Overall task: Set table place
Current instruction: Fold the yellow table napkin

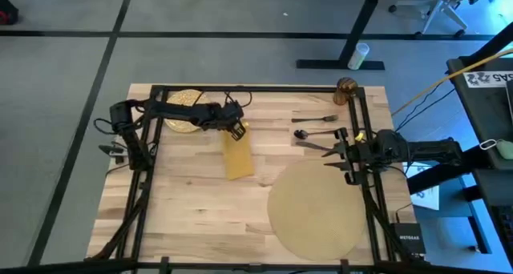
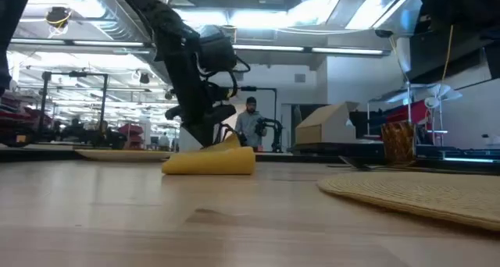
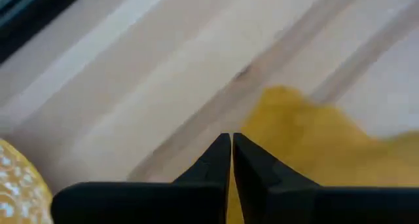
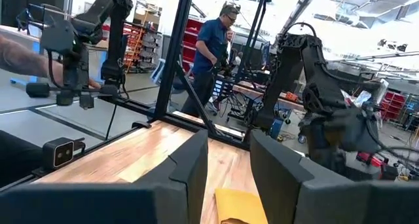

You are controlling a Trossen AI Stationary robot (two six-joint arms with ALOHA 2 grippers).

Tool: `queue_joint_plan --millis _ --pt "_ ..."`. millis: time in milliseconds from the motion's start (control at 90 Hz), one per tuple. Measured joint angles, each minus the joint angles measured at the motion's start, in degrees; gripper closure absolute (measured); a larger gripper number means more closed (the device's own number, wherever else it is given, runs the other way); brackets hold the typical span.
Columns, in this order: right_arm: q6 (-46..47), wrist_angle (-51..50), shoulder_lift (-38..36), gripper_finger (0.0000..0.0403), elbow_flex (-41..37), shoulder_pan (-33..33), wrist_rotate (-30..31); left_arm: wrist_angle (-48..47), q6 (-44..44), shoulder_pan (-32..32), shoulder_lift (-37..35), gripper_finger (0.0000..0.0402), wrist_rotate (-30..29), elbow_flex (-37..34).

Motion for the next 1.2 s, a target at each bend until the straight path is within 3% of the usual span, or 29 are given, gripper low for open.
queue_joint_plan --millis 233,333,444,633,878,1067,1200 --pt "0.0 0.0 0.0 0.0304 0.0 0.0 0.0 -3.9 -2.9 -7.5 -8.0 0.0401 -0.1 0.1" --pt "0.0 0.0 0.0 0.0304 0.0 0.0 0.0 -10.0 -12.1 -9.9 -9.2 0.0402 0.4 0.1" --pt "0.0 0.0 0.0 0.0303 0.0 0.0 0.0 -15.8 -23.2 -10.2 -9.3 0.0402 0.4 0.1" --pt "0.0 0.0 0.0 0.0303 0.0 0.0 -0.1 -22.2 -27.0 -8.9 -9.3 0.0395 1.0 0.0" --pt "0.0 0.0 0.0 0.0303 0.0 0.0 -1.5 -18.6 -27.7 -4.8 -9.3 0.0360 3.3 -4.8" --pt "0.0 0.0 0.0 0.0303 0.0 0.0 -1.5 -7.1 -26.7 -2.3 -9.3 0.0321 9.4 -9.6" --pt "0.0 0.0 0.0 0.0303 0.0 0.0 -1.5 -3.2 -26.7 -0.9 -9.3 0.0298 10.0 -10.6"
